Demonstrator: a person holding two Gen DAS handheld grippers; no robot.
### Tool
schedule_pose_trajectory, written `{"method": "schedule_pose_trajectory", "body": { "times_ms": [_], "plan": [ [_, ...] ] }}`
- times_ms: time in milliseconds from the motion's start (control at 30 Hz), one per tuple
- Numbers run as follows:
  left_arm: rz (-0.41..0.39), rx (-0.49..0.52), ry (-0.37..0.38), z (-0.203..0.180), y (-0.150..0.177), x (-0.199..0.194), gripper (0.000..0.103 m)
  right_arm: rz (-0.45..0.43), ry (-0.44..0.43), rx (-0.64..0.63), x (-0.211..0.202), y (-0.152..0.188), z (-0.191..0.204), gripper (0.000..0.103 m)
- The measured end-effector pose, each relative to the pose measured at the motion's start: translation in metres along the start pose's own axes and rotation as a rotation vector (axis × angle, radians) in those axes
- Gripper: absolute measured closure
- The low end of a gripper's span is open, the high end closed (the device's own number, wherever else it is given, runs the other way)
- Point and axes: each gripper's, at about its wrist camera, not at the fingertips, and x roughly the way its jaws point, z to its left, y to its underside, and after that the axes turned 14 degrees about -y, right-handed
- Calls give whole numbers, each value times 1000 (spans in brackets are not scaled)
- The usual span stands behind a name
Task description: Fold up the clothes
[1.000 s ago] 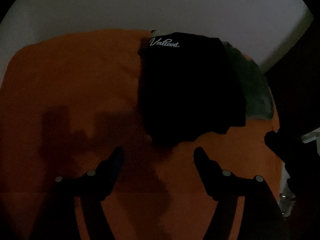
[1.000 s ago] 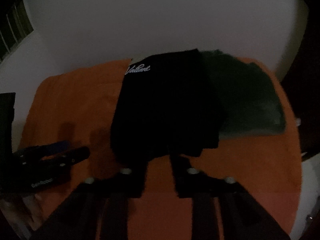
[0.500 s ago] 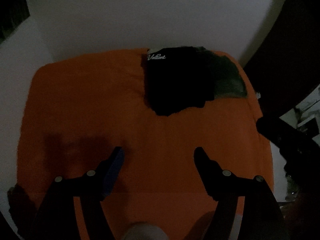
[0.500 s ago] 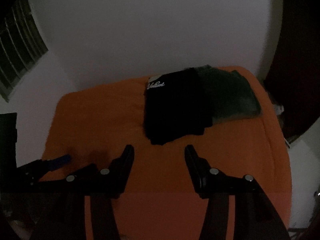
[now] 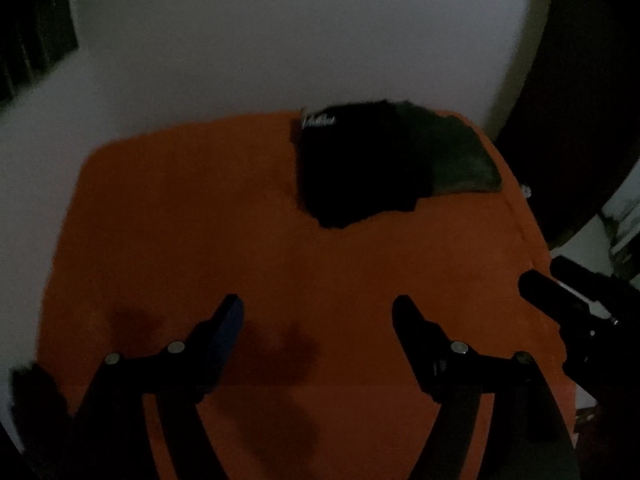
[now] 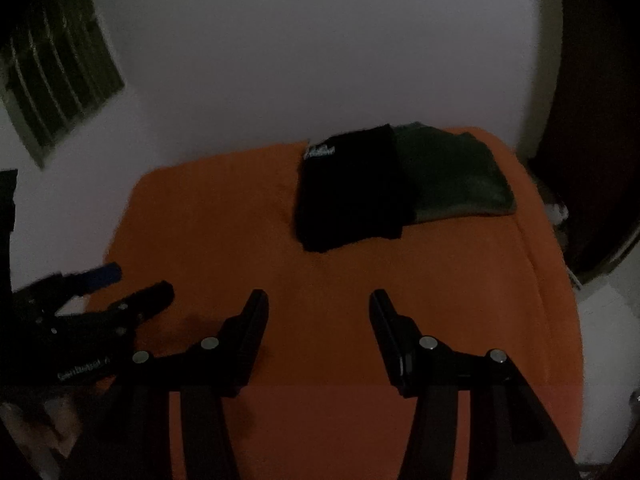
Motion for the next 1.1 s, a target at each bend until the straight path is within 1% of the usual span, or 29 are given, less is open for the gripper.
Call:
{"method": "schedule_pose_trajectory", "body": {
  "times_ms": [133, 300, 333, 400, 467, 567, 700, 800, 867, 933, 1000, 1033, 1100],
  "plan": [
    [43, -56, 25, 12, 28, 38, 26, 23, -2, -5, 34, 26, -9, 51],
    [13, -24, -6, 11, 64, 59, 26, 52, 18, -49, 69, 66, -12, 51],
    [12, -20, -11, 9, 73, 62, 26, 53, 13, -55, 72, 74, -12, 50],
    [9, -13, -20, 6, 90, 69, 26, 47, 35, -84, 78, 93, -8, 45],
    [-7, -10, -23, 2, 109, 65, 26, 56, 26, -113, 80, 111, -5, 43],
    [-40, -24, 9, -2, 130, 53, 26, 47, 32, -163, 75, 137, 3, 42],
    [-16, -94, 59, 10, 156, 36, 26, -1, 20, -152, 55, 159, 11, 41],
    [16, -142, 92, 24, 170, 27, 26, -19, 9, -121, 43, 161, 16, 31],
    [9, -139, 78, 32, 178, 14, 26, -37, 21, -124, 34, 161, 22, 24],
    [-10, -134, 58, 39, 180, 5, 26, -49, 34, -127, 23, 161, 30, 22],
    [-4, -135, 82, 48, 190, -11, 26, -68, 35, -98, 8, 163, 35, 17],
    [-3, -140, 83, 52, 194, -17, 26, -77, 35, -82, 1, 164, 37, 13],
    [-2, -148, 82, 60, 202, -29, 26, -71, 31, -59, -14, 166, 44, 10]
  ]
}}
